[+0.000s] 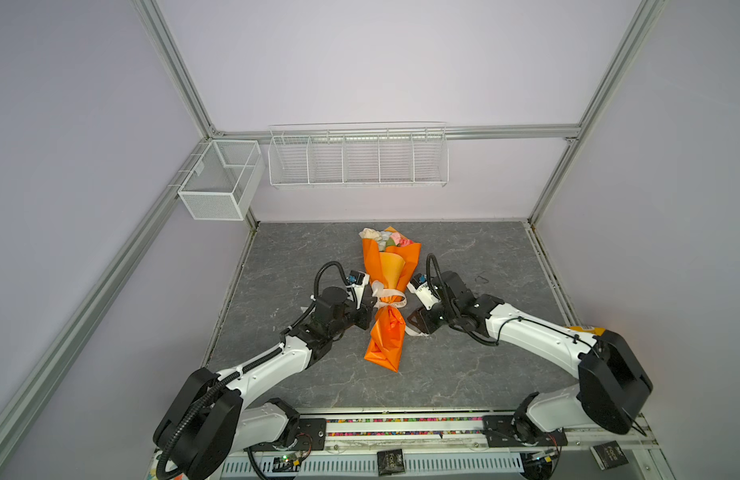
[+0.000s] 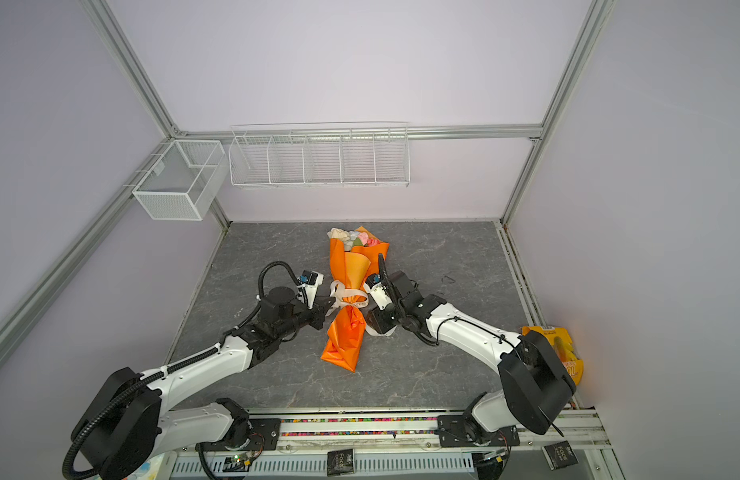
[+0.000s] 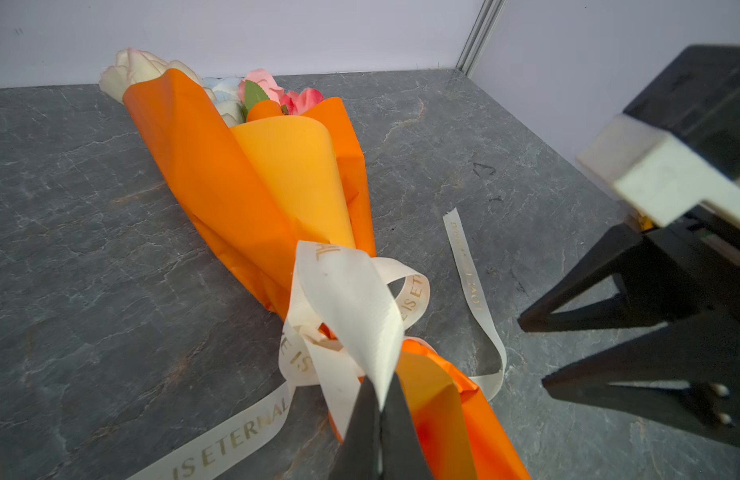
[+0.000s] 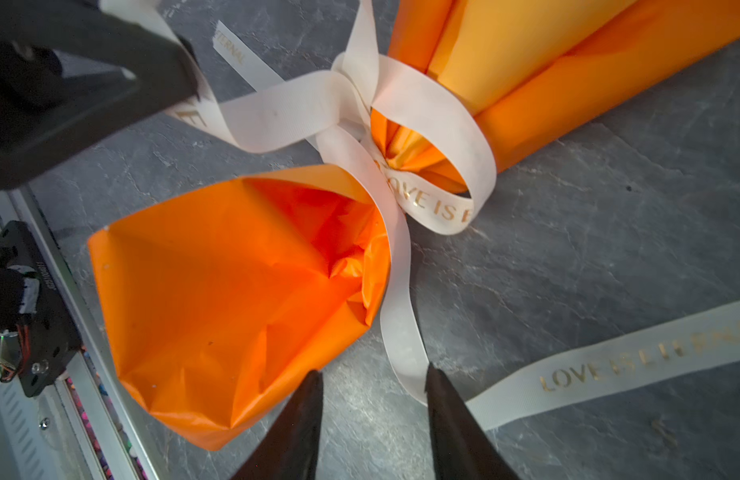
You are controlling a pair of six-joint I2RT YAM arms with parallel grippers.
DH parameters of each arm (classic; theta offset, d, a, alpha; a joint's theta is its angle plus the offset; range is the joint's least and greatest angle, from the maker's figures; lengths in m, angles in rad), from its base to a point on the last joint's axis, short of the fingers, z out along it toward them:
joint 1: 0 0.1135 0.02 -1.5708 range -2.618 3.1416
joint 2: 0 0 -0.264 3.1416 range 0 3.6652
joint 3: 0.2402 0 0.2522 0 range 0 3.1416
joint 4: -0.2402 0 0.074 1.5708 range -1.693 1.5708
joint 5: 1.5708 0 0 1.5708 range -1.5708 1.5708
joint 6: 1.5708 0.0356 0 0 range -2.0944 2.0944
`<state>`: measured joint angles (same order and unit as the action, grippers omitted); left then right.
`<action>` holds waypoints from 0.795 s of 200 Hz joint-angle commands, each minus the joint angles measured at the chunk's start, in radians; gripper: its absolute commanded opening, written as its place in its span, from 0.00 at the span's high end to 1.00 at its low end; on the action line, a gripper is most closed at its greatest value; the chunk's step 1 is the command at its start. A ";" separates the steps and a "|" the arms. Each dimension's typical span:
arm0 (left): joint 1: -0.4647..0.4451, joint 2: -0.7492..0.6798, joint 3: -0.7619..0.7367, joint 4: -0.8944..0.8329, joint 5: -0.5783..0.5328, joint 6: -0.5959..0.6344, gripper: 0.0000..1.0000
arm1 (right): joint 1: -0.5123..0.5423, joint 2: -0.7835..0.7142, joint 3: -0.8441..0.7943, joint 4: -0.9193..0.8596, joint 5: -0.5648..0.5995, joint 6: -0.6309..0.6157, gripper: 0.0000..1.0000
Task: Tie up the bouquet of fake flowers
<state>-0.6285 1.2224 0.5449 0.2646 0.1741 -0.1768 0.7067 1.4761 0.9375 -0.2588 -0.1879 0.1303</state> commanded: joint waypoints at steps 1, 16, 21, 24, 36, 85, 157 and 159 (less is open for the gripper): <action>0.003 0.001 -0.001 0.014 0.012 -0.010 1.00 | 0.000 0.072 0.042 0.085 -0.073 -0.011 0.55; 0.003 0.002 0.003 0.010 0.013 -0.009 1.00 | -0.001 0.131 0.071 0.111 -0.090 0.012 0.56; 0.003 0.001 0.004 0.007 0.014 -0.009 1.00 | 0.000 0.155 0.089 0.109 -0.106 0.012 0.57; 0.003 0.001 0.005 0.007 0.013 -0.009 1.00 | -0.001 0.168 0.099 0.108 -0.116 0.011 0.57; 0.004 0.000 0.009 0.000 0.015 -0.006 1.00 | 0.000 0.206 0.129 0.106 -0.125 0.019 0.61; 0.003 -0.004 0.009 -0.014 0.012 0.008 1.00 | -0.003 0.254 0.156 0.106 -0.046 -0.005 0.69; 0.003 -0.026 -0.001 -0.013 0.013 0.008 1.00 | -0.003 0.304 0.158 0.114 -0.022 -0.001 0.77; 0.003 -0.026 -0.002 -0.013 0.013 0.008 1.00 | -0.003 0.303 0.158 0.114 -0.019 0.000 0.77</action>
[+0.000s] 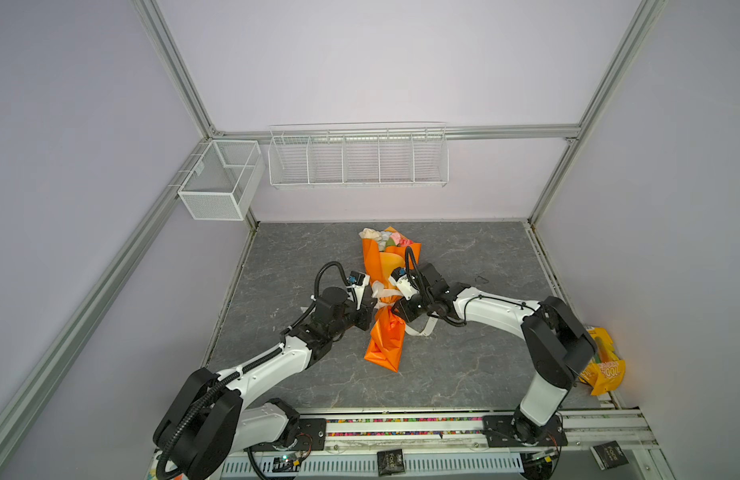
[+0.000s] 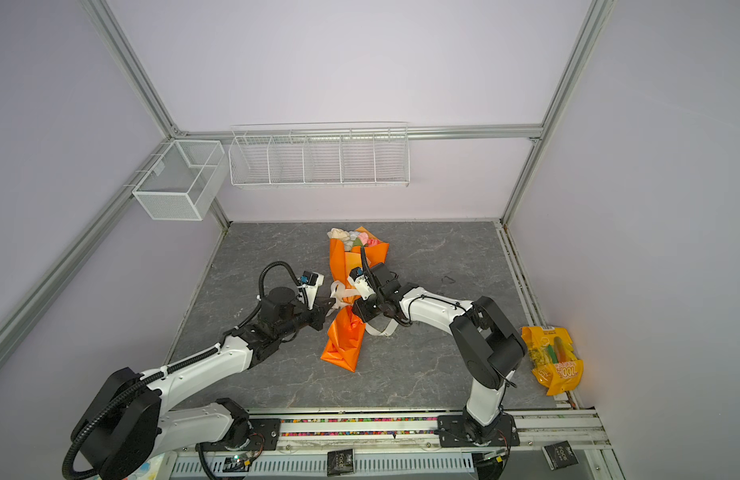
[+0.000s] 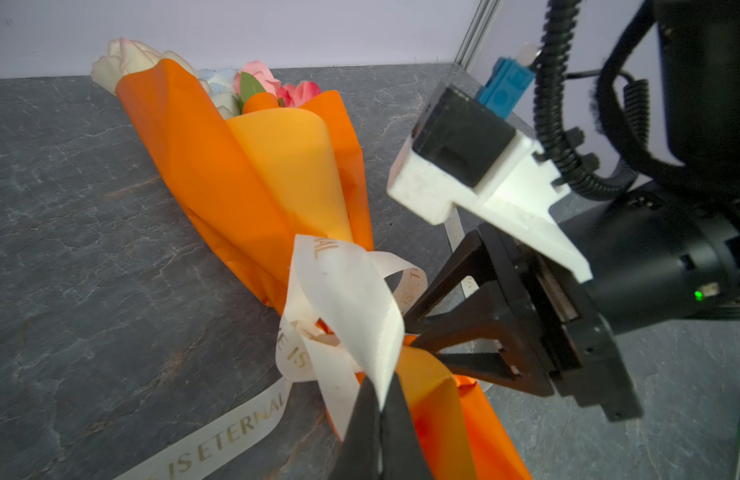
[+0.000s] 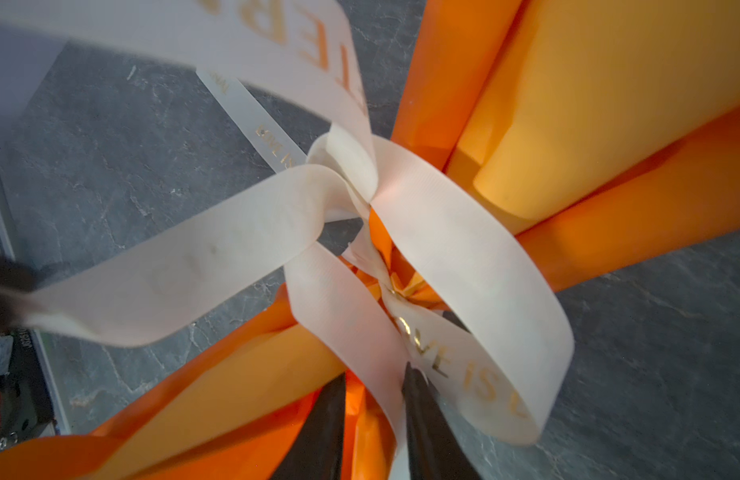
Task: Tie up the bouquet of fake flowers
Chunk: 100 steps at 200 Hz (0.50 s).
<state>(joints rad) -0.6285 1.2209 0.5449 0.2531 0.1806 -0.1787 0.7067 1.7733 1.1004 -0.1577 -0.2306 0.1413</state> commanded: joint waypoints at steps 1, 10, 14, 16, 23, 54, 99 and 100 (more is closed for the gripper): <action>0.004 -0.024 -0.002 -0.002 0.007 0.010 1.00 | -0.003 0.006 -0.006 0.013 0.025 -0.011 0.77; 0.003 -0.026 -0.003 -0.003 0.006 0.012 1.00 | -0.003 0.003 -0.007 0.016 0.033 -0.008 0.81; 0.003 -0.027 -0.003 -0.005 0.005 0.012 1.00 | -0.003 0.002 -0.007 0.017 0.034 -0.007 0.83; 0.003 -0.027 -0.003 -0.005 0.006 0.012 1.00 | -0.003 0.001 -0.007 0.018 0.035 -0.007 0.84; 0.003 -0.029 -0.003 -0.009 0.005 0.012 1.00 | -0.003 -0.004 -0.007 0.022 0.035 -0.006 0.85; 0.003 -0.034 -0.006 -0.009 0.001 0.008 1.00 | -0.003 -0.026 -0.002 0.008 0.074 0.006 0.93; 0.003 -0.047 -0.031 -0.012 -0.065 -0.073 1.00 | -0.004 -0.095 -0.026 -0.046 0.169 0.054 0.93; 0.003 -0.047 -0.033 -0.011 -0.069 -0.078 1.00 | -0.004 -0.097 -0.027 -0.047 0.170 0.054 0.93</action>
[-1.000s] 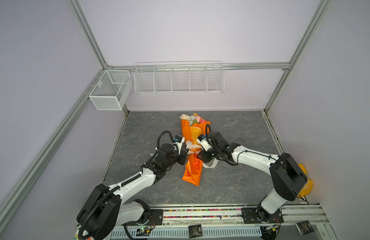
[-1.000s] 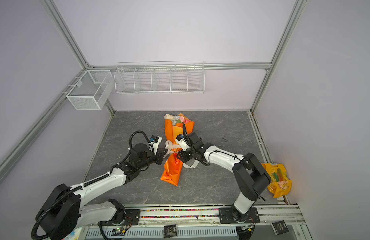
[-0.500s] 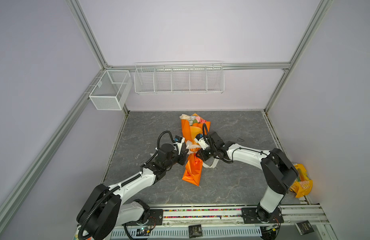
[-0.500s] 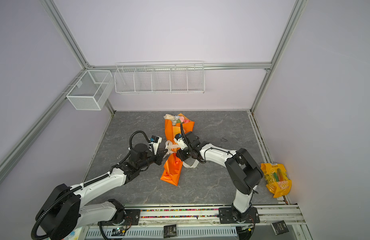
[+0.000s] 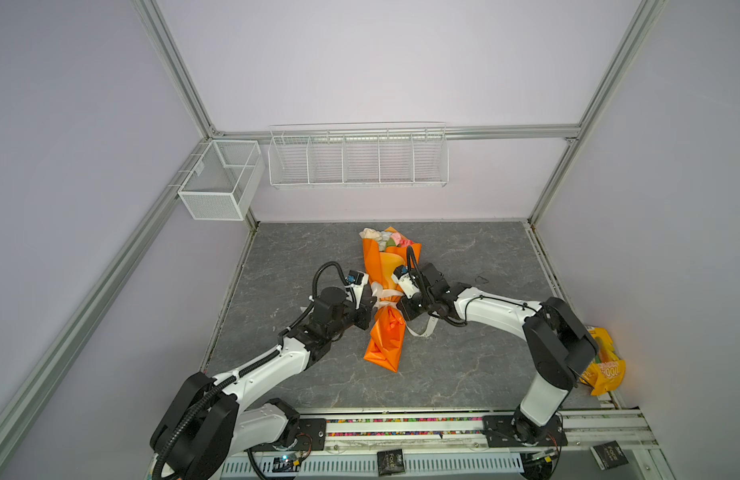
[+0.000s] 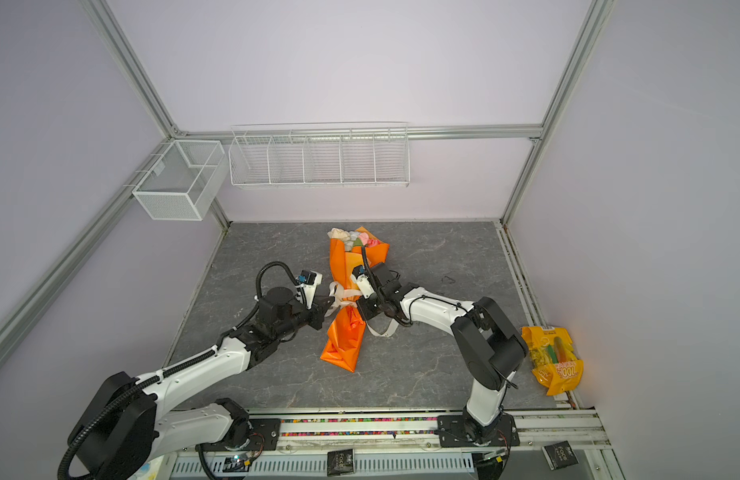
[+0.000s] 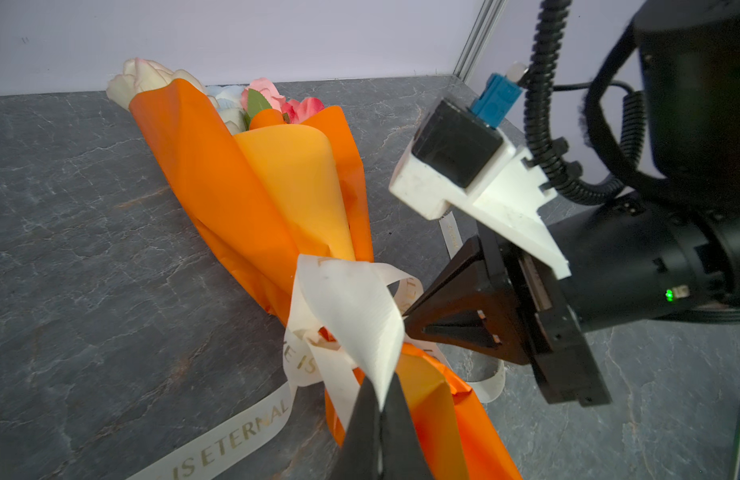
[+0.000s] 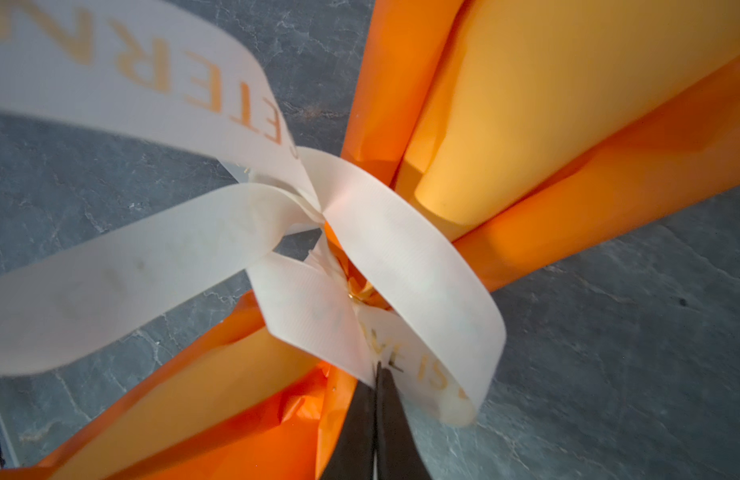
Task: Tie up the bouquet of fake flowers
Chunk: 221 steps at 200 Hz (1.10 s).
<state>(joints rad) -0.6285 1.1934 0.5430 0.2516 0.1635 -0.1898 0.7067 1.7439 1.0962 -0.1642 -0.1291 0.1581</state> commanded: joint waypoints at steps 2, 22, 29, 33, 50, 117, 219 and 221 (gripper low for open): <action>0.003 -0.021 -0.033 -0.008 -0.057 -0.077 1.00 | -0.003 -0.071 -0.026 -0.041 0.070 0.039 0.93; 0.003 -0.013 -0.083 0.057 -0.072 -0.159 1.00 | -0.004 -0.107 -0.051 -0.037 0.069 0.061 0.93; 0.003 -0.009 -0.100 0.086 -0.078 -0.195 1.00 | -0.004 -0.105 -0.038 -0.061 0.076 0.063 0.93; 0.003 -0.004 -0.108 0.101 -0.082 -0.215 1.00 | -0.003 -0.103 -0.030 -0.078 0.080 0.064 0.93; 0.003 0.016 -0.142 0.156 -0.104 -0.291 1.00 | -0.001 -0.086 -0.001 -0.134 0.082 0.062 0.93; 0.003 0.086 -0.202 0.198 -0.225 -0.502 0.95 | 0.006 -0.074 0.010 -0.156 0.077 0.124 0.93; 0.006 -0.199 -0.285 0.007 -0.325 -0.553 0.33 | 0.043 -0.034 0.089 -0.224 0.009 0.133 0.93; 0.006 -0.213 -0.286 -0.009 -0.330 -0.549 0.32 | 0.043 -0.033 0.089 -0.223 0.009 0.133 0.93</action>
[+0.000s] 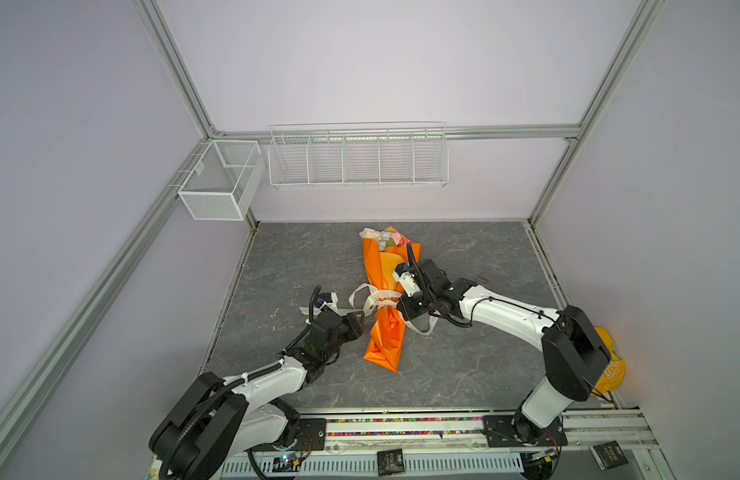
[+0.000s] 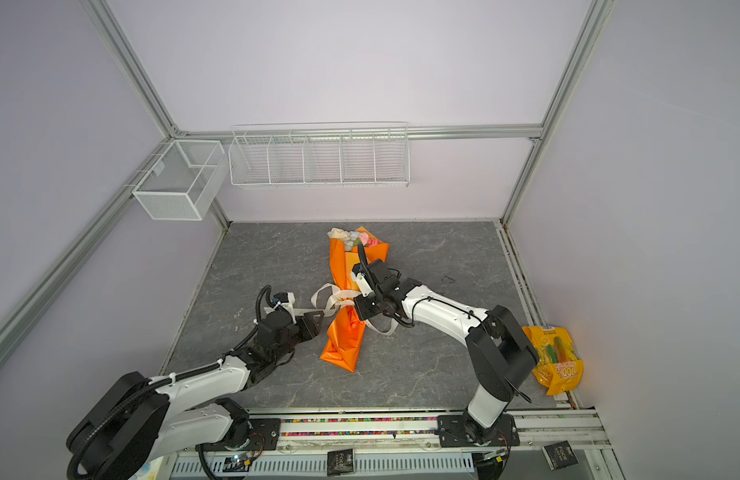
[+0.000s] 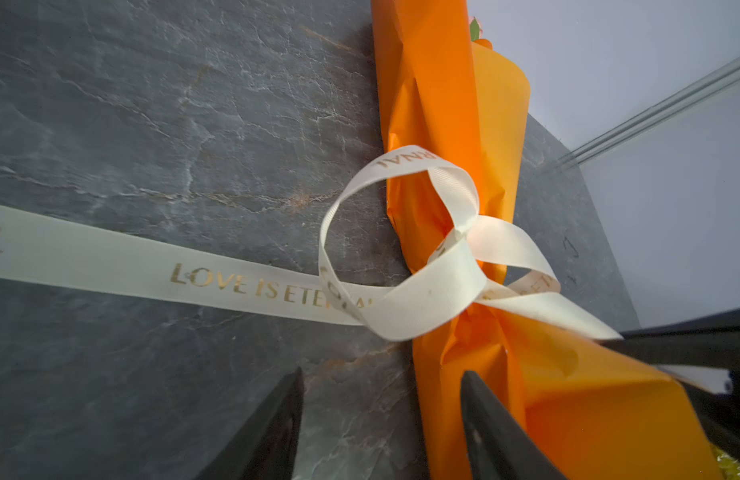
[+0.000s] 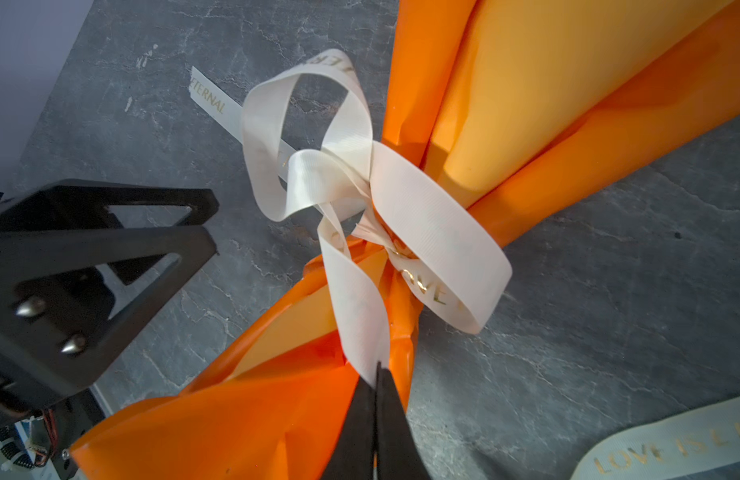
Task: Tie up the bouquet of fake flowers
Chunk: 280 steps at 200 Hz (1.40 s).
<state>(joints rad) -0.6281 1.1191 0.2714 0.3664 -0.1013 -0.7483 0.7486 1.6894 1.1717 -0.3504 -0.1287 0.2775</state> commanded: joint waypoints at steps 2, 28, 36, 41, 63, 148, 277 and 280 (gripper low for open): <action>0.005 -0.156 -0.014 -0.137 -0.069 0.016 0.32 | 0.000 0.022 0.014 -0.035 0.009 0.016 0.93; 0.008 -0.355 0.001 -0.322 -0.121 0.111 0.27 | 0.001 0.028 0.022 -0.029 0.007 0.023 0.93; 0.008 -0.412 0.013 -0.356 -0.124 0.148 0.29 | 0.001 0.032 0.025 -0.035 0.006 0.024 0.93; 0.010 -0.434 0.022 -0.366 -0.111 0.187 0.32 | -0.001 0.032 0.025 -0.036 0.003 0.023 0.93; 0.012 -0.430 0.093 -0.368 -0.006 0.361 0.46 | 0.000 0.029 0.016 -0.023 -0.022 0.023 0.93; 0.120 0.324 0.761 -0.651 0.556 0.738 0.54 | -0.048 -0.006 -0.094 0.146 -0.118 0.123 0.93; 0.097 0.818 1.287 -1.231 0.667 1.095 0.43 | -0.063 -0.007 -0.135 0.215 -0.130 0.174 0.93; 0.095 0.823 1.295 -1.238 0.668 1.103 0.43 | -0.063 -0.006 -0.135 0.214 -0.129 0.173 0.93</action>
<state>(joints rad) -0.5121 1.9095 1.5074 -0.7464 0.5694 0.2371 0.6933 1.7035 1.0569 -0.1535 -0.2523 0.4416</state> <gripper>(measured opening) 0.569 0.071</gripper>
